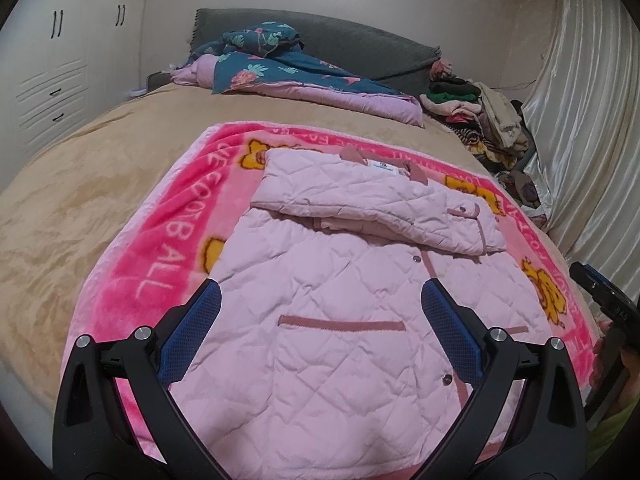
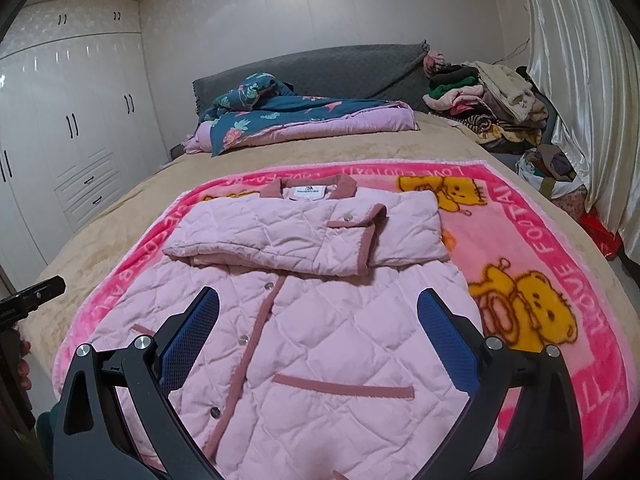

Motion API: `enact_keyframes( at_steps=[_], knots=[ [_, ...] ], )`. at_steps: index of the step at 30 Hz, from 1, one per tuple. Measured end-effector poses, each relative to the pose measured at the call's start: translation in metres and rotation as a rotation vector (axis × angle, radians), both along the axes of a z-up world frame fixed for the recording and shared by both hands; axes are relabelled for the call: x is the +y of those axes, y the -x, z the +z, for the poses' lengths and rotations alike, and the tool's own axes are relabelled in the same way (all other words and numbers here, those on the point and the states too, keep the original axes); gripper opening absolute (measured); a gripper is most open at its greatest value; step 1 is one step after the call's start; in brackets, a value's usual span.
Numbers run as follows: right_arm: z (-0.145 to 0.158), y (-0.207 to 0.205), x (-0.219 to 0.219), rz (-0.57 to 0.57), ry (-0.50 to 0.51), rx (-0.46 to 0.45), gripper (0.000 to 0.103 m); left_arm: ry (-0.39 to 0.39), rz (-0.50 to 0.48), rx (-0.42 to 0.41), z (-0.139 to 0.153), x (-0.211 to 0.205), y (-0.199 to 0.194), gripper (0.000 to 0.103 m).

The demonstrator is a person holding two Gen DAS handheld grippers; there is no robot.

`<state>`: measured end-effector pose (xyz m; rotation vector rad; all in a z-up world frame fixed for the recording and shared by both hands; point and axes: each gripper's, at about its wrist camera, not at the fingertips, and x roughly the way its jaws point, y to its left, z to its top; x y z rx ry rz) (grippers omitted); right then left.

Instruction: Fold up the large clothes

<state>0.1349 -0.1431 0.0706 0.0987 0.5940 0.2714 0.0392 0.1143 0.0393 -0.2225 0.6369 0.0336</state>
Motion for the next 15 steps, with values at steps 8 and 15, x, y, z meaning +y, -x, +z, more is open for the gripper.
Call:
enact_keyframes(
  at_steps=[8,15],
  knots=[
    [-0.014,0.006,-0.013,-0.022,0.008,0.033,0.099,-0.005,0.033,0.03,-0.013,0.012,0.009,0.094],
    [-0.023,0.011,-0.023,-0.04,0.025,0.05,0.099,0.006,0.068,0.068,-0.028,0.028,0.014,0.094]
  ],
)
